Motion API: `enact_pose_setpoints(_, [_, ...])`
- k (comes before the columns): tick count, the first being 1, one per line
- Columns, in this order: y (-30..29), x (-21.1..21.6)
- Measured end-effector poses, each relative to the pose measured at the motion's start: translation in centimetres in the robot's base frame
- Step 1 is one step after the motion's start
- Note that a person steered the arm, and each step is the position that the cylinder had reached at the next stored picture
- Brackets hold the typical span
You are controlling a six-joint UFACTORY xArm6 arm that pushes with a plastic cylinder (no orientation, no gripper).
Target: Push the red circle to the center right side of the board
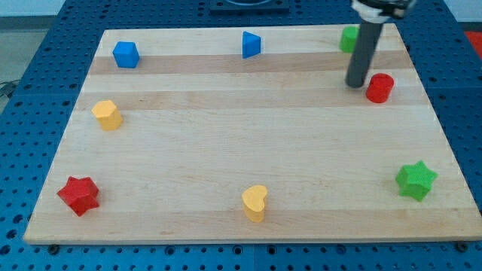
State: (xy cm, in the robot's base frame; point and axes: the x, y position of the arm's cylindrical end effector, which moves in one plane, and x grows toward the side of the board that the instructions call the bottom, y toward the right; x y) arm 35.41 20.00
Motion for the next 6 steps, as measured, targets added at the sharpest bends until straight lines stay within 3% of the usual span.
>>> enact_pose_setpoints(3, [1.5,2.2])
enact_pose_setpoints(6, [2.5,-3.6])
